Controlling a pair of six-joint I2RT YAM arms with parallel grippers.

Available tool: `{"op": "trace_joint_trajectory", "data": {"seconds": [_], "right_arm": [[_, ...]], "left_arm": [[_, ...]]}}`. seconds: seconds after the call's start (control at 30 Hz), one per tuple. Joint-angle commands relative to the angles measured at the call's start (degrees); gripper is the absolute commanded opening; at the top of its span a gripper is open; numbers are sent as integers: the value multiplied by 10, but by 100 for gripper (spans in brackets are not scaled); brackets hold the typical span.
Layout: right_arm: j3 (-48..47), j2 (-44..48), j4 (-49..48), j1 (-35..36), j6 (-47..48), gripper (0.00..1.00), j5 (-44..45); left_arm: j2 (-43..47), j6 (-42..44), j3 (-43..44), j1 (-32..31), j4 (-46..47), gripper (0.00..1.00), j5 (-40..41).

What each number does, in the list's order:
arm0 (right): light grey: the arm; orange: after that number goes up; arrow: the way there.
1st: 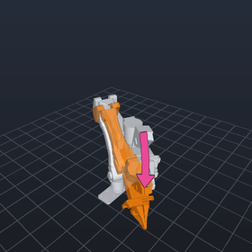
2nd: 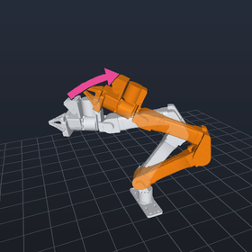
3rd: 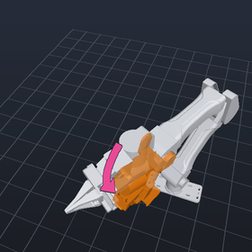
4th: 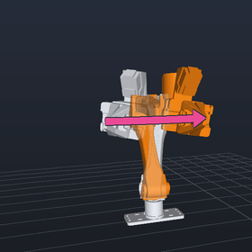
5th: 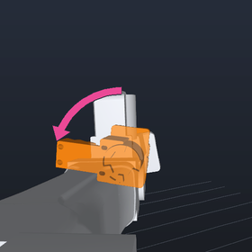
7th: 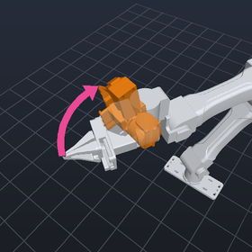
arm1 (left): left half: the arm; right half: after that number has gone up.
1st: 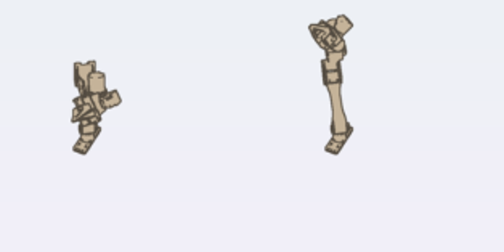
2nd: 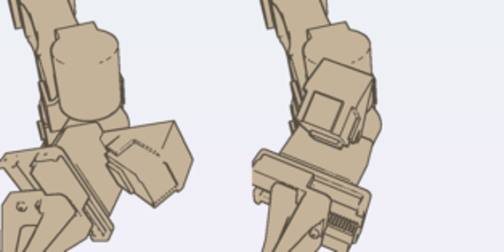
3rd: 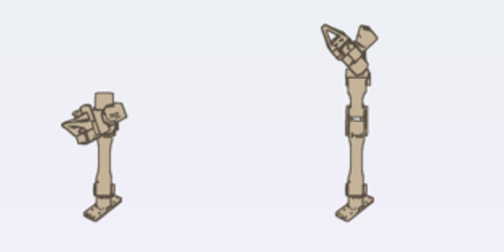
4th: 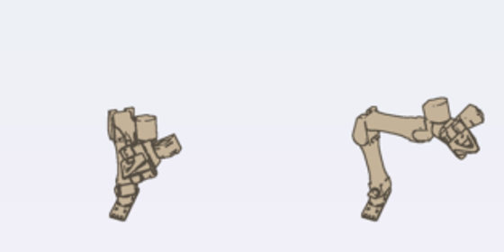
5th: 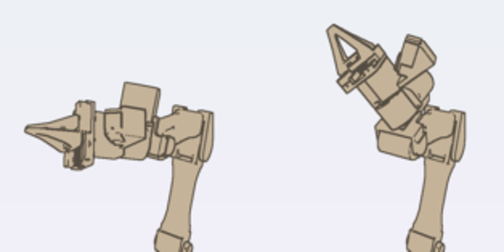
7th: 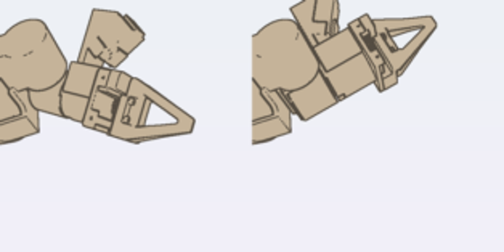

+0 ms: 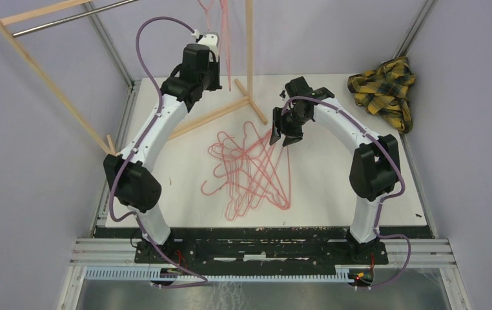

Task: Organize the hangers

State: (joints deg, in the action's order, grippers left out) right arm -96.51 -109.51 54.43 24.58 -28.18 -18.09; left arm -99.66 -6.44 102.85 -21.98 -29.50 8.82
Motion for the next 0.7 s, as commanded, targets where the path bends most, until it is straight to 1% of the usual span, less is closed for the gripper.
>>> {"op": "trace_joint_trajectory", "data": {"seconds": [0.0,0.27,0.37,0.53,0.57,0.67], "right_arm": [[6,25,-14,-4,-3,60,-8],[20,36,-22,-10,-6,60,-7],[19,35,-22,-10,-7,60,-8],[16,33,-25,-10,-5,60,-13],[16,33,-25,-10,-5,60,-13],[17,36,-26,-10,-2,62,-14]], "left_arm": [[-46,4,73,-7,-39,3,-35],[-110,4,164,-47,-70,3,-48],[-115,-1,169,-60,-73,3,-50],[-109,-7,159,-62,-78,4,-41],[-105,-6,156,-62,-77,8,-38],[-94,0,152,-62,-76,32,-36]]}}
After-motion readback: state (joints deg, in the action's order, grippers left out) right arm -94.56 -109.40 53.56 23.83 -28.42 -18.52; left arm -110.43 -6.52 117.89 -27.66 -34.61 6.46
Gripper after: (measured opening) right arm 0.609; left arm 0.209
